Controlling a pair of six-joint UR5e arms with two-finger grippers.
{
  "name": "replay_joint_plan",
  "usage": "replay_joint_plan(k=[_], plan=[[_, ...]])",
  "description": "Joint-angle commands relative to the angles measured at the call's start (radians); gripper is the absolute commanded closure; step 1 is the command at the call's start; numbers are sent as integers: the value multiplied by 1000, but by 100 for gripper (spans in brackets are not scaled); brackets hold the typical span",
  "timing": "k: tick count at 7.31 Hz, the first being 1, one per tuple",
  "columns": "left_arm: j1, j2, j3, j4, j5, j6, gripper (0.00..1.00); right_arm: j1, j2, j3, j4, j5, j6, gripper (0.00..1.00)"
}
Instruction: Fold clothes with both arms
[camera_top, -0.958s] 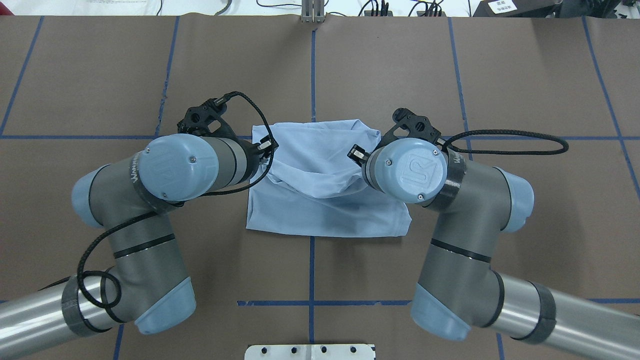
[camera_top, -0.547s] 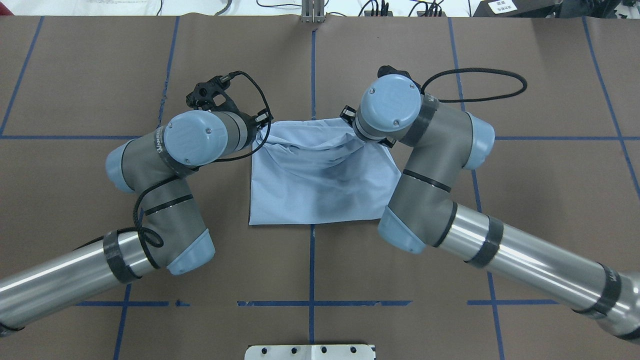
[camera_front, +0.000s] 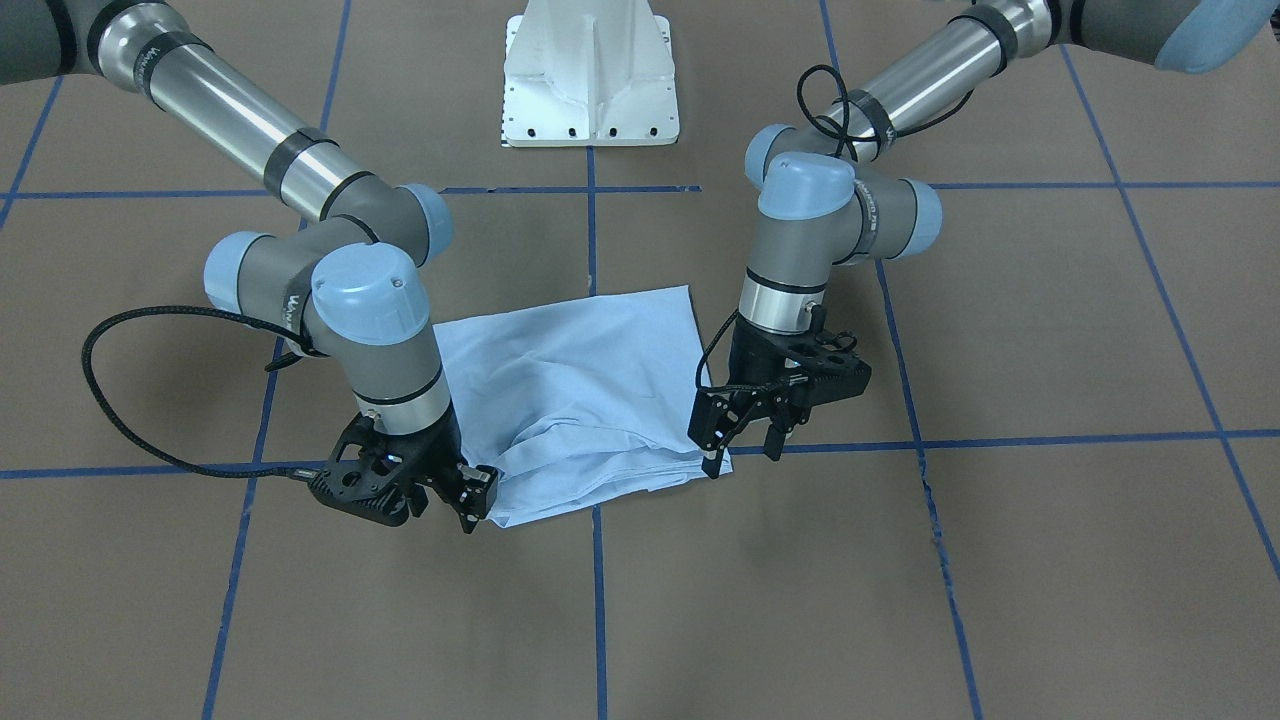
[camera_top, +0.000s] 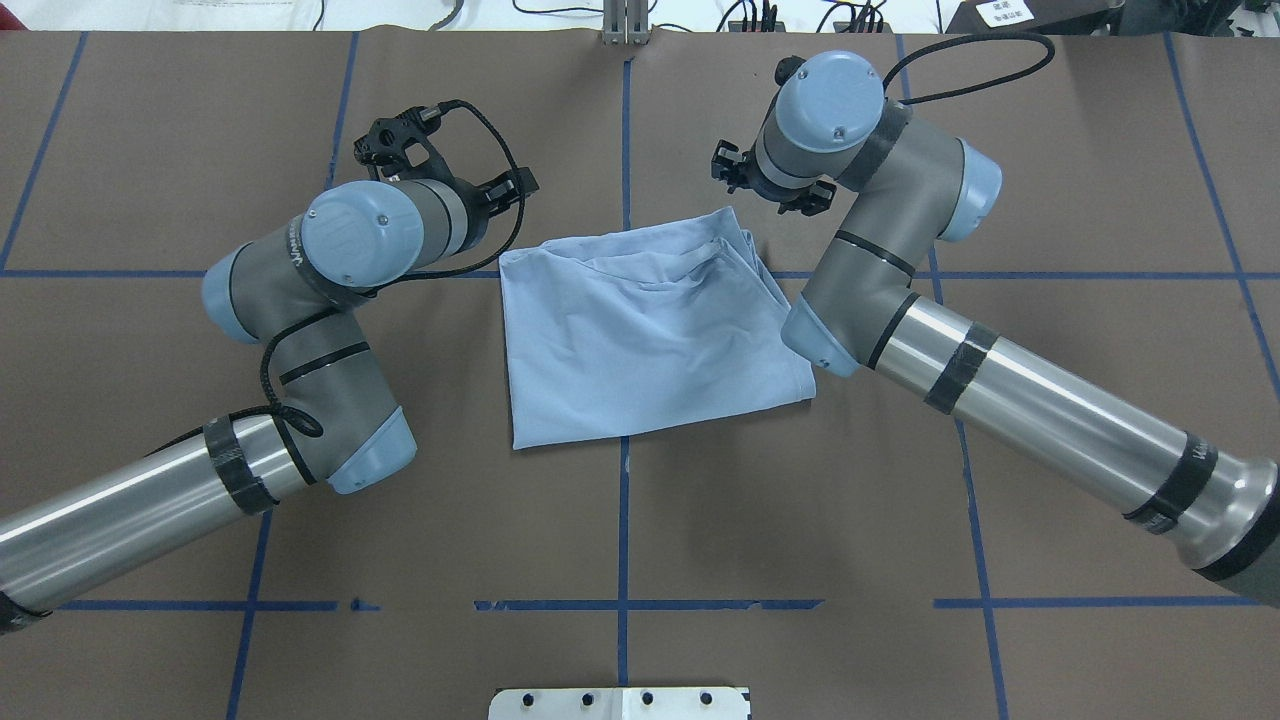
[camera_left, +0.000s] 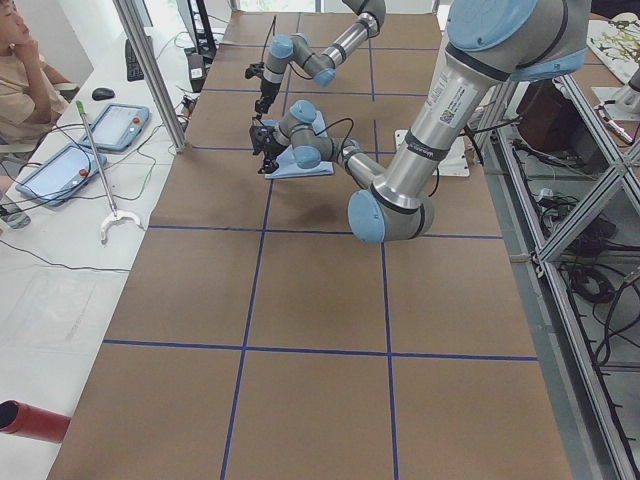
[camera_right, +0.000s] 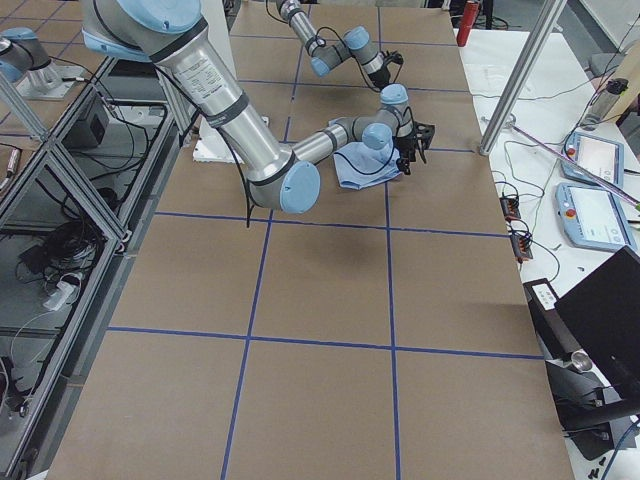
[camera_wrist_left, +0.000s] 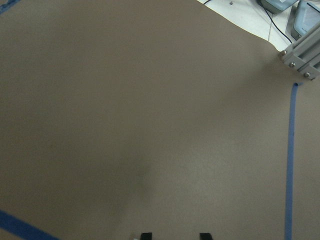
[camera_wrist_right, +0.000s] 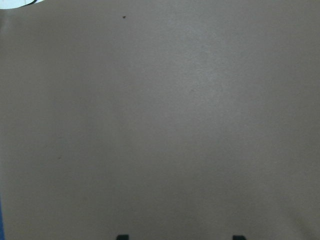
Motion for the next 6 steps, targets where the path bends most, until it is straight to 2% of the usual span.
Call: replay_joint_plan(k=[1,2,3,5,6], plan=[[-6,110,-168,4,-89,96,0,68,-147,139,6,117,-89,0],[-40,167,-254,17,-173,242,0,147,-256,234,0,198,-233,0],[-118,218,-294,25,-289,361,0,247,-360,300,-3,269,-357,0],[-311,357,-334,30,-501,685,0,481,-518,337,-15,461,-639,0],[-412,411,-321,33,-599,851,0,534,-593,336,-21,474,-779,0]])
